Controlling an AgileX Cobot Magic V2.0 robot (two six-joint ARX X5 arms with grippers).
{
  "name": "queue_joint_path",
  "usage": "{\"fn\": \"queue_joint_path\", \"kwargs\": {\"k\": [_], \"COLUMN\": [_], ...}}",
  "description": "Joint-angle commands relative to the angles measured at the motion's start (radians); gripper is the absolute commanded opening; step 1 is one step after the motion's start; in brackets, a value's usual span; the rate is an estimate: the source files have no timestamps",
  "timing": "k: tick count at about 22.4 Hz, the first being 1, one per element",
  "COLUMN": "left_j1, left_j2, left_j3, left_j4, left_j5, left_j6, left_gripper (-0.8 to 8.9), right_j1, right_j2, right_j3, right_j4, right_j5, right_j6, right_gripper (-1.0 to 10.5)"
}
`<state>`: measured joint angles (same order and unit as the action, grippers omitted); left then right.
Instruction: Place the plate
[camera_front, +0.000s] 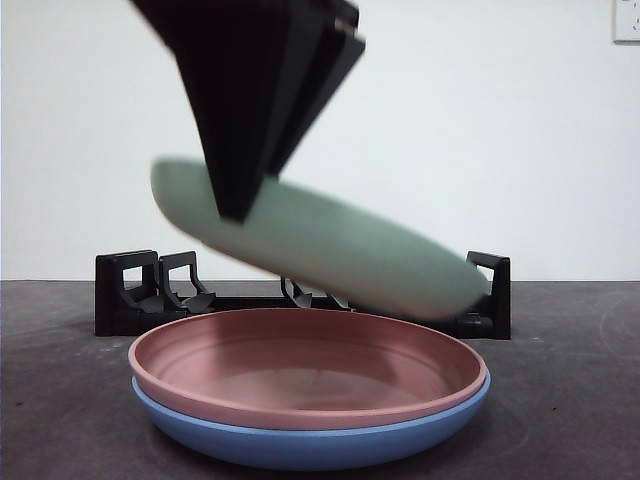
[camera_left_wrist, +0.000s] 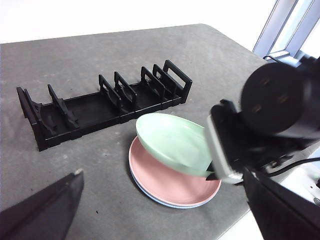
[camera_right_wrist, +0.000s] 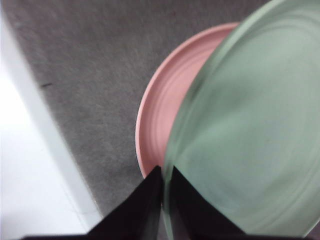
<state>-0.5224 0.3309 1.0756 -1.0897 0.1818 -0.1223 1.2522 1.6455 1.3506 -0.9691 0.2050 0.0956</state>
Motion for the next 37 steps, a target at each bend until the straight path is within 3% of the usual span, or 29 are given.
{"fn": "queue_joint_path", "kwargs": {"k": [1, 14, 23, 28, 37], "left_j1": [-0.007, -0.007, -0.007, -0.007, -0.007], "left_j2": [0.003, 0.003, 0.003, 0.003, 0.003], "left_j3": [0.015, 0.015, 0.015, 0.015, 0.015], "left_j4": [0.008, 0.012, 0.011, 0.011, 0.013], "left_j5": [-0.002, -0.002, -0.002, -0.002, -0.002], "left_j6": [0.006, 0.006, 0.006, 0.006, 0.006], "left_gripper": [4.96, 4.96, 4.96, 4.96, 4.96], "right_j1": [0.016, 0.025, 0.026, 0.014, -0.134], "right_j2": [0.047, 0.126, 0.126, 0.112, -0.013], "right_j3": [0.008, 0.008, 0.009, 0.014, 0.014], "right_j4": [0.0, 0.015, 0.06, 0.063, 0.013], "right_j5": [0.007, 0.009, 0.005, 0.002, -0.084], "right_j6": [0.058, 0.112, 0.163, 0.179, 0.18], "right_gripper": [0.1, 0.2, 2.9, 3.9, 4.3]}}
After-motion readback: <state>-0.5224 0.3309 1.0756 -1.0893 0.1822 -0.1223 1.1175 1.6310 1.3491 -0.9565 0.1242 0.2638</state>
